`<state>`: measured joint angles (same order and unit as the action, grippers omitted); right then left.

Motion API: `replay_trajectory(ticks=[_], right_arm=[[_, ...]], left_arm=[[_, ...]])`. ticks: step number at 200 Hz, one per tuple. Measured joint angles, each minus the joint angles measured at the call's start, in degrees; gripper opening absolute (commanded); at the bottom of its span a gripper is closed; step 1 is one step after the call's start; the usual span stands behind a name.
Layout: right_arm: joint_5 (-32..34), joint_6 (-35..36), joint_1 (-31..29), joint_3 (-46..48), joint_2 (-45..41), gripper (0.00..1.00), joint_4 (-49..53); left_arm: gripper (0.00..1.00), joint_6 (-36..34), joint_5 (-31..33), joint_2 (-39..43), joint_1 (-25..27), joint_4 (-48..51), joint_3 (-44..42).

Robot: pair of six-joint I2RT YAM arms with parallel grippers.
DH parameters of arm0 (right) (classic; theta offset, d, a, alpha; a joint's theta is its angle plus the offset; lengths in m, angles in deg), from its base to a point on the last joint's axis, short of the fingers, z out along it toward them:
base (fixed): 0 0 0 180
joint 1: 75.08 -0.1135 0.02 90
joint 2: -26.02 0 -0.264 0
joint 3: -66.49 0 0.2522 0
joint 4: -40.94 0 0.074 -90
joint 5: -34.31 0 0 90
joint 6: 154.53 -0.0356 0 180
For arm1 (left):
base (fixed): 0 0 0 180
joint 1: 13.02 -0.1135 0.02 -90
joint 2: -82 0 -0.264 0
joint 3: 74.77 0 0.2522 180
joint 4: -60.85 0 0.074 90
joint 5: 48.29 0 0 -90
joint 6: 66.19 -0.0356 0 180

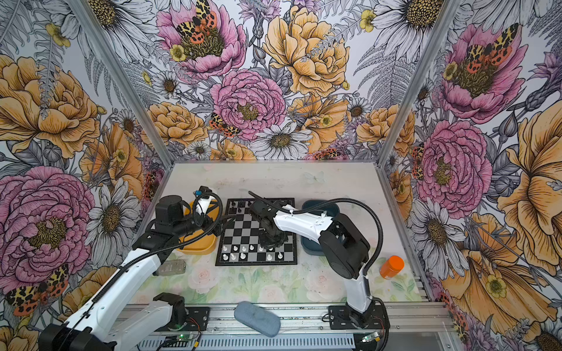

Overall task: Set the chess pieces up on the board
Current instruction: 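Lower the pawn onto the near row and open the right gripper, then move the right gripper back over the teal tray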

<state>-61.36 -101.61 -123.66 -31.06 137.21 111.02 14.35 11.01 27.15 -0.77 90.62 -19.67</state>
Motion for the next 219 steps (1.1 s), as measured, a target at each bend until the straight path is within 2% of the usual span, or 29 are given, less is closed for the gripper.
replay_trajectory(ticks=[58,96,155,219], right_arm=[[0.9,0.0,0.0,0.0,-0.7,0.30,0.0],[2.4,0.0,1.6,0.0,-5.2,0.30,0.0],[6.1,1.6,14.0,4.9,-17.1,0.29,0.2],[12.2,6.5,26.0,9.9,-18.3,0.26,2.1]], left_arm=[[0.99,0.0,0.0,0.0,0.0,0.0,0.0],[0.99,0.0,0.0,0.0,0.0,0.0,0.0],[0.99,0.0,0.0,0.0,0.0,0.0,0.0],[0.99,0.0,0.0,0.0,0.0,0.0,0.0]])
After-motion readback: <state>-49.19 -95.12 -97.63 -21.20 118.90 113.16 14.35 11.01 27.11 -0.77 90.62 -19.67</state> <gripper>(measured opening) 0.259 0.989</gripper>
